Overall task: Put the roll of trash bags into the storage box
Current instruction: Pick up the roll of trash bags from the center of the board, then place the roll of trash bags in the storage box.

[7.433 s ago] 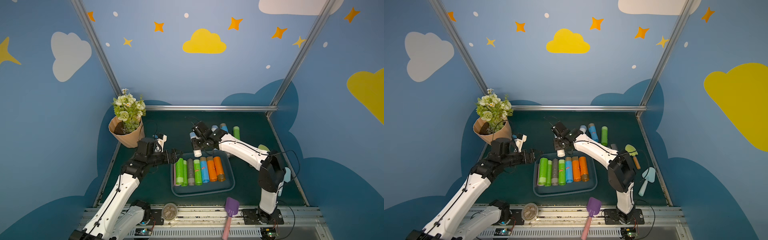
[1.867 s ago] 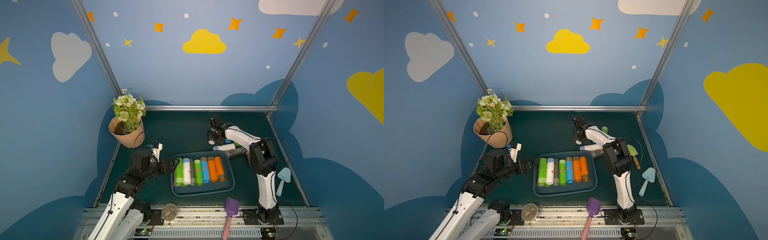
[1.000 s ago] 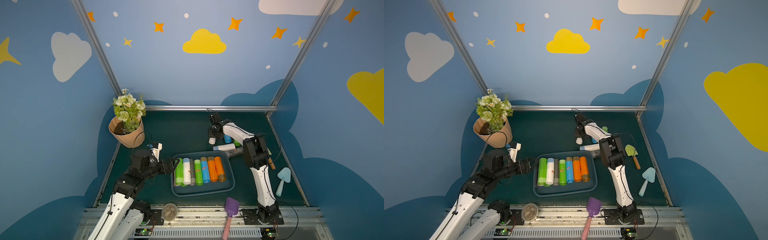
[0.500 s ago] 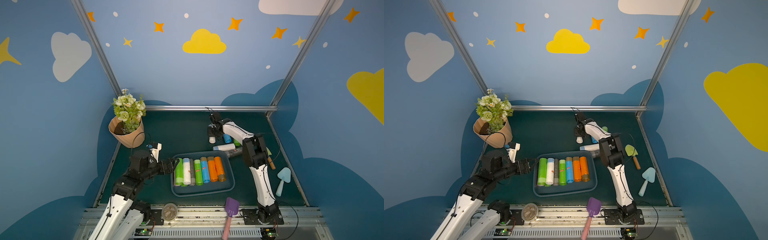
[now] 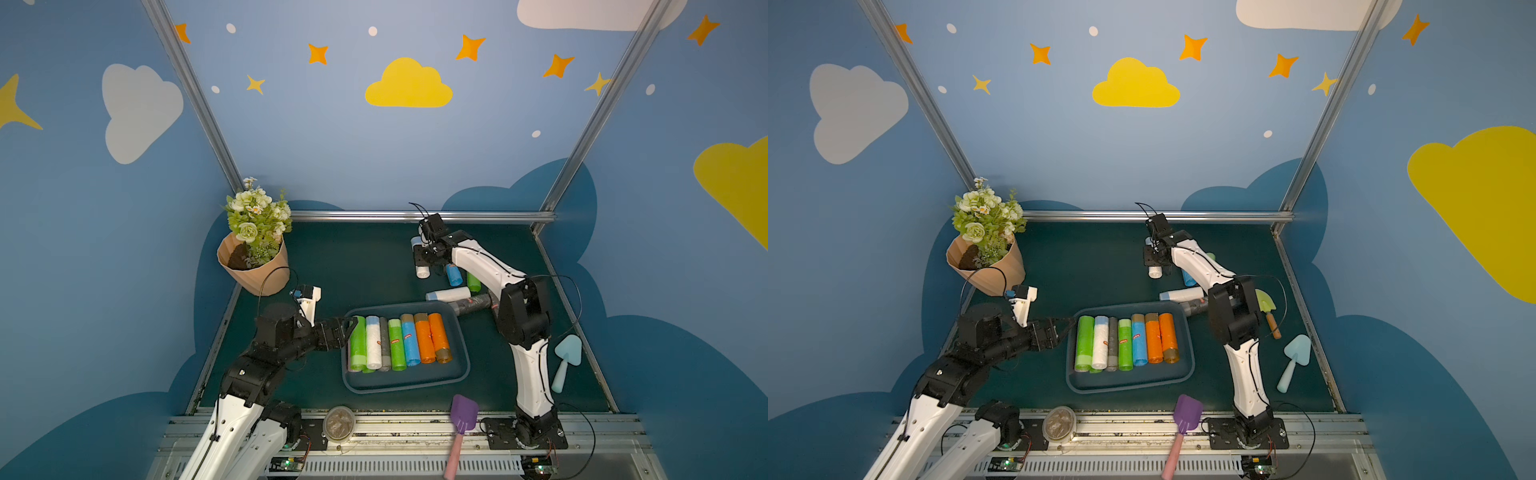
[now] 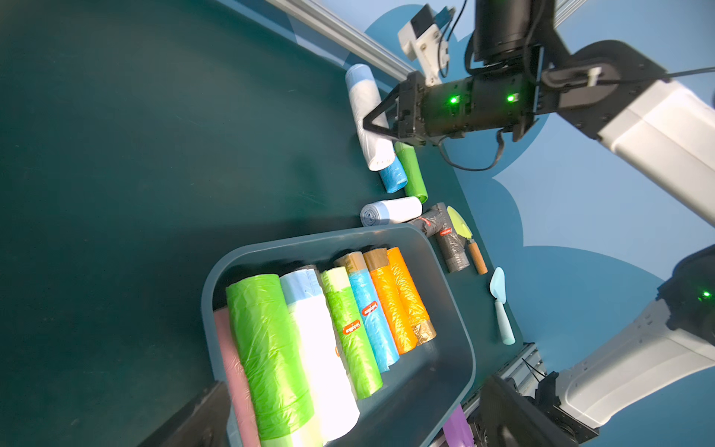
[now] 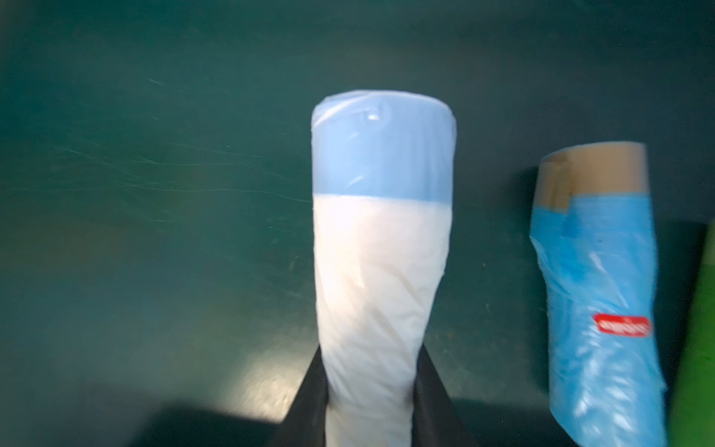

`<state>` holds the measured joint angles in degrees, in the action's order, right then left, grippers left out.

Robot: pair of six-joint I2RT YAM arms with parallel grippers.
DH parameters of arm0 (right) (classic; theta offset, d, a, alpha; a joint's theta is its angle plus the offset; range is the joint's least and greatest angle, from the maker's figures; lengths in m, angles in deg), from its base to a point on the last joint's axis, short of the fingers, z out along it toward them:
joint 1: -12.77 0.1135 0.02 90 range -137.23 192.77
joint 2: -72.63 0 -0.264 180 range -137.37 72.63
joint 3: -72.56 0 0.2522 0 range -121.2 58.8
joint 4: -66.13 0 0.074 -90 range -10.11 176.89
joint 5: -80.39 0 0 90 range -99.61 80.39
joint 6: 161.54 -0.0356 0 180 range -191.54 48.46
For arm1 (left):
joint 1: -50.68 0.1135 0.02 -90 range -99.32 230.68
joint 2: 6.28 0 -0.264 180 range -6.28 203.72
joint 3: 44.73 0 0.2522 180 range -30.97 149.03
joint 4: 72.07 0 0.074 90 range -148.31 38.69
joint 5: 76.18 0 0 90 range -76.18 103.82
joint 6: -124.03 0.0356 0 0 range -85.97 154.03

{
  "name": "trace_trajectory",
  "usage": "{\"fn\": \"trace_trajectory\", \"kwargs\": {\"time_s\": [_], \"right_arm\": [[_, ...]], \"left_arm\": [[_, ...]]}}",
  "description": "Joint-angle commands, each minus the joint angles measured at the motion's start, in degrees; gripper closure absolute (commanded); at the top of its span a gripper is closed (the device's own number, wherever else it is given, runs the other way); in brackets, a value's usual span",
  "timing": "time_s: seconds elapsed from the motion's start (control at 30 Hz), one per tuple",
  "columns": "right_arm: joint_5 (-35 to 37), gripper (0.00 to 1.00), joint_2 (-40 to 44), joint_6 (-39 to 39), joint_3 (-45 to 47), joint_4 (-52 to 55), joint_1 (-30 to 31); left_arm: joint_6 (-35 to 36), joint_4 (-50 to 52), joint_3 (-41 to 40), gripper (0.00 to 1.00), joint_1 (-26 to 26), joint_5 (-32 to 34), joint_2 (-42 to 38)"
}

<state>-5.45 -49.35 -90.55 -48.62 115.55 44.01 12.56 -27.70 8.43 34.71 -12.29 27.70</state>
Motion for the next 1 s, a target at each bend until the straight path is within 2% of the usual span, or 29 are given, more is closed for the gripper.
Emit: {"fn": "trace_trajectory", "kwargs": {"time_s": [0.0,0.4,0.77,0.97], "right_arm": [[1.8,0.75,4.7,0.4,2.0,0.2,1.8],[4.8,0.76,18.7,-2.2,15.4,-0.1,5.5],[7.3,0.76,33.3,-7.6,29.3,2.7,10.6],[9.1,0.76,39.4,-11.2,33.6,5.2,14.7]], "left_arm": [[0.0,-0.8,-1.0,0.0,0.2,-0.8,-1.3],[0.0,-1.1,-1.2,0.0,0.3,-1.3,-5.2],[-0.4,-1.4,-1.5,0.0,0.2,-7.6,-5.1],[-0.5,-2.1,-1.8,0.0,0.2,-9.6,-5.9]]}}
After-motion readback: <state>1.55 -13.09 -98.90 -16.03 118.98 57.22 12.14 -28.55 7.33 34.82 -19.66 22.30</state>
